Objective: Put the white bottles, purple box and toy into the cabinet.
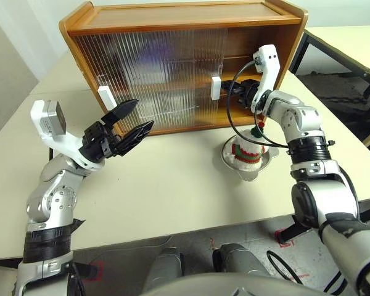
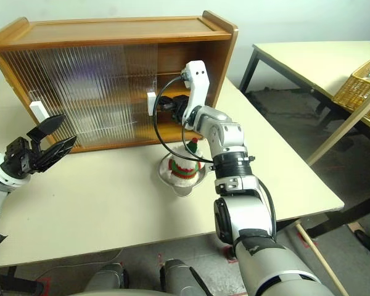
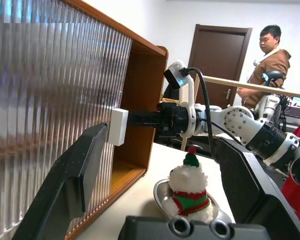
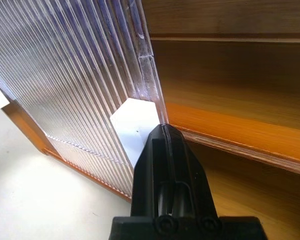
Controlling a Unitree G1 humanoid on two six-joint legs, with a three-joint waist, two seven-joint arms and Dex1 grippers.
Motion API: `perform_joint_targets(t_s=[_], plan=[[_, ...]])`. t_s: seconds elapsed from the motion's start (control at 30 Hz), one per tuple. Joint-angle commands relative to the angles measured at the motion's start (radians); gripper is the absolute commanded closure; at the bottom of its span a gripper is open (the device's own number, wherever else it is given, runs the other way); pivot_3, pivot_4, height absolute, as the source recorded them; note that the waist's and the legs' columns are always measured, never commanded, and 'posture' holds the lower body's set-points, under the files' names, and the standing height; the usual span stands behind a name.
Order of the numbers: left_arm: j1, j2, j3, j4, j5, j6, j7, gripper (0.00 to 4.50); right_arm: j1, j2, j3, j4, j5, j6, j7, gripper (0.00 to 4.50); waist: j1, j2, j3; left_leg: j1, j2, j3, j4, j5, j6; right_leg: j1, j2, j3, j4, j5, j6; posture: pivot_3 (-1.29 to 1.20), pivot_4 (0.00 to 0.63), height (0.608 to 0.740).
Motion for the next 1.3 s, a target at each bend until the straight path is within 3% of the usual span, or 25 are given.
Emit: perform_joint_targets(t_s=[0.03, 0.5, 0.8, 0.9, 1.23, 1.3], plan=[[0.006, -0.001, 0.009, -0.024, 0.017, -0.010, 0.005, 0.00, -0.024, 0.022, 0.016, 0.010, 0.006, -0.001, 0.012, 4.48, 0.000, 0.000, 0.000, 0.000, 0.000, 0.000, 0.000, 0.000, 0.000, 0.000, 0.000, 0.000, 0.000, 0.000, 0.000, 0.01, 0.006, 0.740], [-0.002, -0.011, 0.003, -0.024, 0.026, -0.021, 0.016, 0.00, -0.034, 0.043, 0.021, 0.016, -0.002, -0.014, 0.036, 4.48, 0.019, 0.000, 0.000, 0.000, 0.000, 0.000, 0.001, 0.001, 0.000, -0.003, 0.001, -0.001, 0.009, -0.003, -0.004, 0.01, 0.004, 0.740], [-0.042, -0.022, -0.019, 0.021, 0.037, -0.021, -0.009, 0.00, 0.039, -0.125, -0.008, -0.058, -0.002, -0.016, 0.069, 4.48, 0.024, 0.000, 0.000, 0.000, 0.000, 0.001, 0.003, 0.001, 0.000, -0.002, 0.000, -0.001, 0.009, -0.003, -0.004, -0.04, 0.001, 0.740], [-0.058, -0.026, -0.024, 0.037, 0.041, -0.020, -0.020, 0.00, 0.091, -0.176, -0.004, -0.119, 0.007, -0.022, 0.097, 3.89, 0.020, 0.000, 0.000, 0.000, 0.000, 0.002, 0.004, 0.001, 0.000, -0.001, 0.000, 0.000, 0.009, -0.002, -0.003, -0.05, 0.000, 0.740], [-0.077, -0.028, -0.026, 0.063, 0.048, -0.019, -0.047, 0.00, 0.332, -0.284, -0.100, -0.407, 0.181, 0.093, 0.195, 0.16, 0.009, -0.001, 0.000, 0.009, 0.000, 0.004, 0.004, 0.002, 0.001, 0.007, 0.001, 0.001, 0.009, -0.008, 0.011, -0.06, 0.000, 0.740], [-0.075, -0.027, -0.025, 0.066, 0.048, -0.019, -0.051, 0.00, 0.380, -0.307, -0.116, -0.453, 0.210, 0.122, 0.204, 0.04, 0.008, -0.001, 0.000, 0.014, -0.001, 0.004, 0.005, 0.002, 0.001, 0.012, 0.001, 0.001, 0.009, -0.009, 0.012, -0.06, 0.000, 0.740]])
